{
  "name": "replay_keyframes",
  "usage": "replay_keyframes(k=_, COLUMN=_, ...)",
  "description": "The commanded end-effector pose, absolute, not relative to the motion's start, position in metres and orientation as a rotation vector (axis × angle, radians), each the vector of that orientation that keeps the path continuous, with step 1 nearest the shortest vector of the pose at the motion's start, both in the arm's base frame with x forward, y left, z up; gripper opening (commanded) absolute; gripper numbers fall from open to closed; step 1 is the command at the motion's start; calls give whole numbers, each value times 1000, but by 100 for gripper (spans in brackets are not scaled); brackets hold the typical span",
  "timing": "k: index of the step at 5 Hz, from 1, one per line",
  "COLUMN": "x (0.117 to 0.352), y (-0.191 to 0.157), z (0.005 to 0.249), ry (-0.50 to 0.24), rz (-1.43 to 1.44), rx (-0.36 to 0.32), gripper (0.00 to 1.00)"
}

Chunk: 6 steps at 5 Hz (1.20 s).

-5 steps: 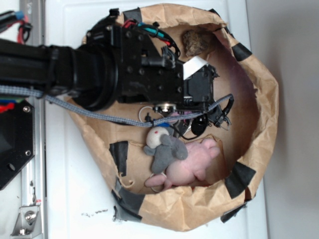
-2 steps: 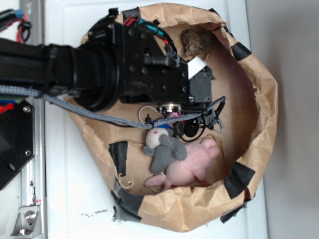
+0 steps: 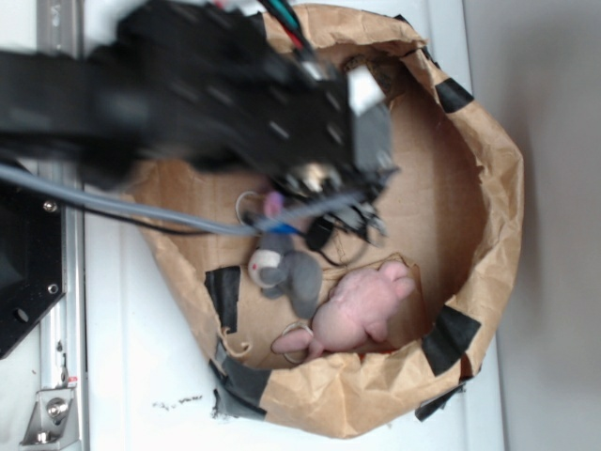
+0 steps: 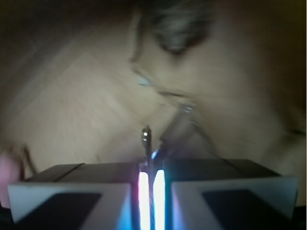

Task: Grab the silver keys.

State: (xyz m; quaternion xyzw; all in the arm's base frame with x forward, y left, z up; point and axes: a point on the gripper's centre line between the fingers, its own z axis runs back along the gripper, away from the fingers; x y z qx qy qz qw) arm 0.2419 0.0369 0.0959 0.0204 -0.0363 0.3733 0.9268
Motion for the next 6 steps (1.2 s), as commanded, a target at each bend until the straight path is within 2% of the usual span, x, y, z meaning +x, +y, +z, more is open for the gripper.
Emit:
replay_keyframes(k=1, x=223, y=57, z=173, ry=-151, rz=727, rx=-82, gripper=0)
replay_keyframes(k=2, x=233, y=46, z=157, ry=-139, rz=722, rx=-23, gripper=0)
replay_keyframes(k=4, x=249, y=23, z=144, ry=-133, rz=692, rx=24, gripper=0)
replay_keyframes(k=6, x=253, y=21, z=144, ry=-135, rz=696, rx=-29, gripper=0)
